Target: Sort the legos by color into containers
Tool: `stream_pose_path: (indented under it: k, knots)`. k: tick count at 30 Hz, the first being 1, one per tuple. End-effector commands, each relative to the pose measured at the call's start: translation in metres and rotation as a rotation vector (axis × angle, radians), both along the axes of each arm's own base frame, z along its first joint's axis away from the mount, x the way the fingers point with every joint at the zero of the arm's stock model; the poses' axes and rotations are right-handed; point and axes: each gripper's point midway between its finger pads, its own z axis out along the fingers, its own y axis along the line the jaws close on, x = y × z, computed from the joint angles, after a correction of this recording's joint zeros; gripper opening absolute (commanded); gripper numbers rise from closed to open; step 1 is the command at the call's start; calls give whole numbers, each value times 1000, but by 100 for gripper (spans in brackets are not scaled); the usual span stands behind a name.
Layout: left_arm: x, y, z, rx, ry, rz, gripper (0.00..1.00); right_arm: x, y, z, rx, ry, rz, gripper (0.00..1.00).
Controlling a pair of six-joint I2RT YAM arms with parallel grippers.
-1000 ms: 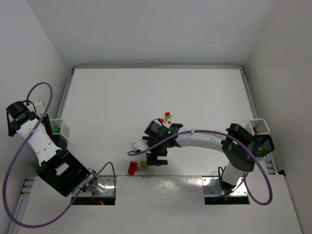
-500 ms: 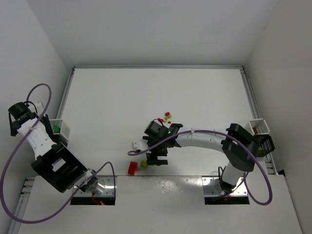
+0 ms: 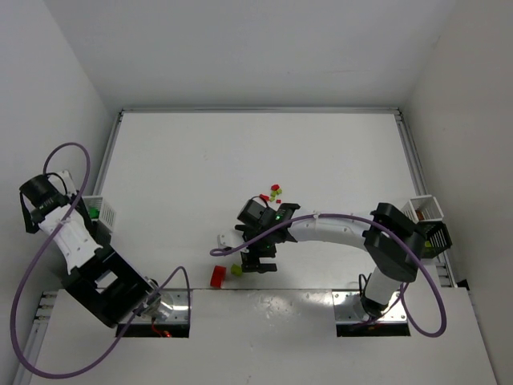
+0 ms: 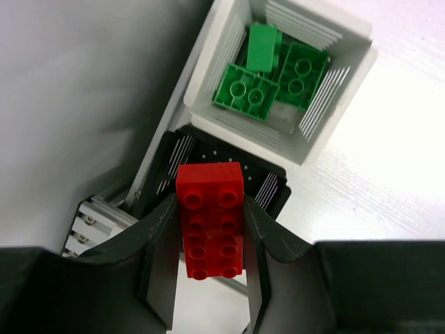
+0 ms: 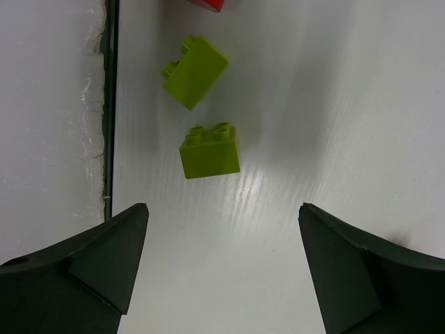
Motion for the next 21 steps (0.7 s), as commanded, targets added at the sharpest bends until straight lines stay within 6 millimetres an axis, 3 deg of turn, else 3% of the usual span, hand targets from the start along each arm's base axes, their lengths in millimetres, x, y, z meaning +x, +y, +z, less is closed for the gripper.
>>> stream_pose_path:
  k: [1,12,21]
  knots:
    - [8,9,12,35,-70,28,17,3,14,13,44,-13,8,89]
    - [11,11,13,59,-106,41,19,3,14,13,44,-13,8,91]
    - [9,12,13,76,-113,47,44,3,14,13,44,-13,8,91]
